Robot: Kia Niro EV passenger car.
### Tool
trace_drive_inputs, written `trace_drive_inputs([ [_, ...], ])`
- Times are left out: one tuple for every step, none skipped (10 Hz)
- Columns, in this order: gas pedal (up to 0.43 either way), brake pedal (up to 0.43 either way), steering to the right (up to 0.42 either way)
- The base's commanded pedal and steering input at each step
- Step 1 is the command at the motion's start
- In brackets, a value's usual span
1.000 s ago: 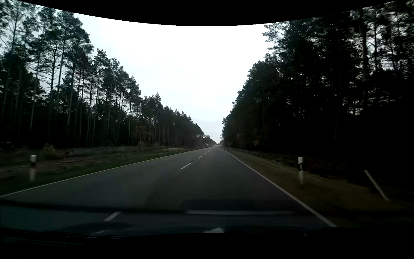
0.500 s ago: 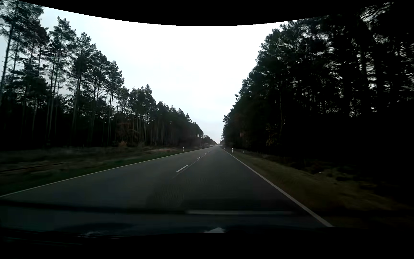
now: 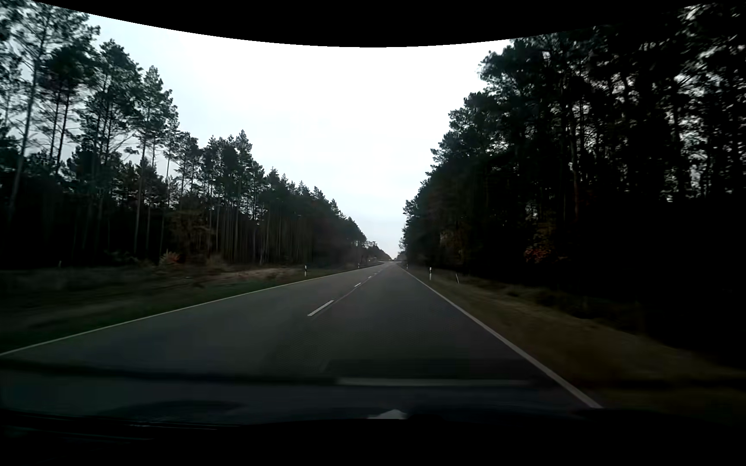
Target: Follow the waypoints while adhering to traffic rules and regulations
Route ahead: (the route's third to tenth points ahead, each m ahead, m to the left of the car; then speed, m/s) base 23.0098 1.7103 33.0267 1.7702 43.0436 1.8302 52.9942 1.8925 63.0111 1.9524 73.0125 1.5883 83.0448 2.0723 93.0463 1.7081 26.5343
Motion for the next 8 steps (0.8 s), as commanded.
trace_drive_inputs([
  [0.189,0.0,0.0],
  [0.138,0.0,0.0],
  [0.138,0.0,0.0],
  [0.118,0.0,0.0],
  [0.079,0.0,0.0],
  [0.079,0.0,0.0],
  [0.067,0.0,0.0],
  [0.008,0.0,0.0],
])
